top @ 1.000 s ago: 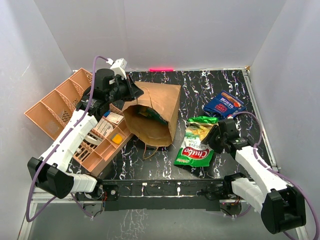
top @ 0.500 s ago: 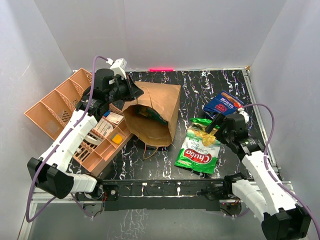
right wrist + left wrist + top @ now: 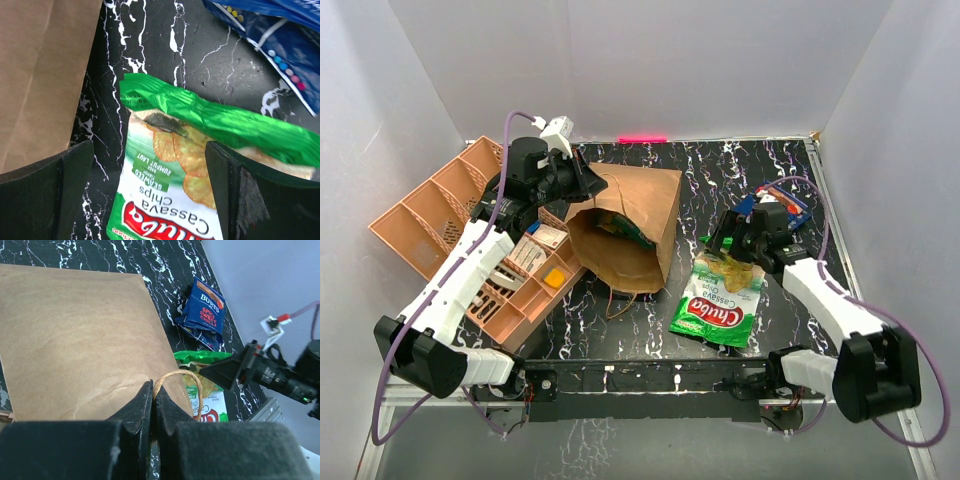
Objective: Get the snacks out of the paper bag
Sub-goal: Place the snack at the center of the board, then pick up the snack from the paper bag.
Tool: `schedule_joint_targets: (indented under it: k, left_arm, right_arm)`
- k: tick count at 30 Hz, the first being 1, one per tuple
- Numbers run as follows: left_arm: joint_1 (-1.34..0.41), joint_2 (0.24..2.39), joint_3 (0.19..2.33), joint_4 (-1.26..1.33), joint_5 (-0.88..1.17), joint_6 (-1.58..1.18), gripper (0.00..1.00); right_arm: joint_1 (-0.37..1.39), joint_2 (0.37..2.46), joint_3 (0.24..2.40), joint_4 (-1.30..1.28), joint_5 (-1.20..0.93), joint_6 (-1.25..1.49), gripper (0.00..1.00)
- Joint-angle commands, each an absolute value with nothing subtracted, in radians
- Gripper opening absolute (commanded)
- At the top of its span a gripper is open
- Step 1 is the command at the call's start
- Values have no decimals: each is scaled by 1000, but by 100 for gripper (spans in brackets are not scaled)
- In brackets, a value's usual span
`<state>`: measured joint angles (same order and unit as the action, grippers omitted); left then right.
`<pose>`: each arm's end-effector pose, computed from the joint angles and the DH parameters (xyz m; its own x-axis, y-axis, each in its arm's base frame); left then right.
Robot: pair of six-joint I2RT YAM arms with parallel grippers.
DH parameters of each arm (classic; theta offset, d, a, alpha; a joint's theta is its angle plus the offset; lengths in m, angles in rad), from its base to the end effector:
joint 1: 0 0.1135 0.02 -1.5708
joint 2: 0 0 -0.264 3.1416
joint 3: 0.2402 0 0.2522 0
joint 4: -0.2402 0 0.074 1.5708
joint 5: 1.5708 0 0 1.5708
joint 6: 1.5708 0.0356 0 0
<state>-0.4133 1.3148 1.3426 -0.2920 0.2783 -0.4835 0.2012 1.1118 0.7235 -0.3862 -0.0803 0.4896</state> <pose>0.2716 -0.1298 0.4074 -0.5042 -0.2670 -0.8213 0.4458 0.7341 -0.5123 0.2255 0.0489 0.2364 -0.7248 0.3306 -0.6044 0.0969 0.9175 0.3856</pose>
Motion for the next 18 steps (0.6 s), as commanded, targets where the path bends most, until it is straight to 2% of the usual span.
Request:
schedule_joint_targets:
  k: [1, 4, 12, 18]
  left_arm:
    - [-407, 1283, 1382, -270, 305, -496, 0]
    - [-407, 1284, 1383, -268, 313, -501, 0]
    - [-407, 1275, 1381, -278, 310, -500, 0]
    - [-407, 1273, 1384, -283, 307, -494, 0]
  right_arm:
    - [197, 1226, 740, -181, -135, 449, 98]
    - [197, 1316, 712, -91, -122, 466, 98]
    - [198, 1494, 647, 110, -254, 523, 98]
    - [207, 1483, 672, 93, -321, 539, 98]
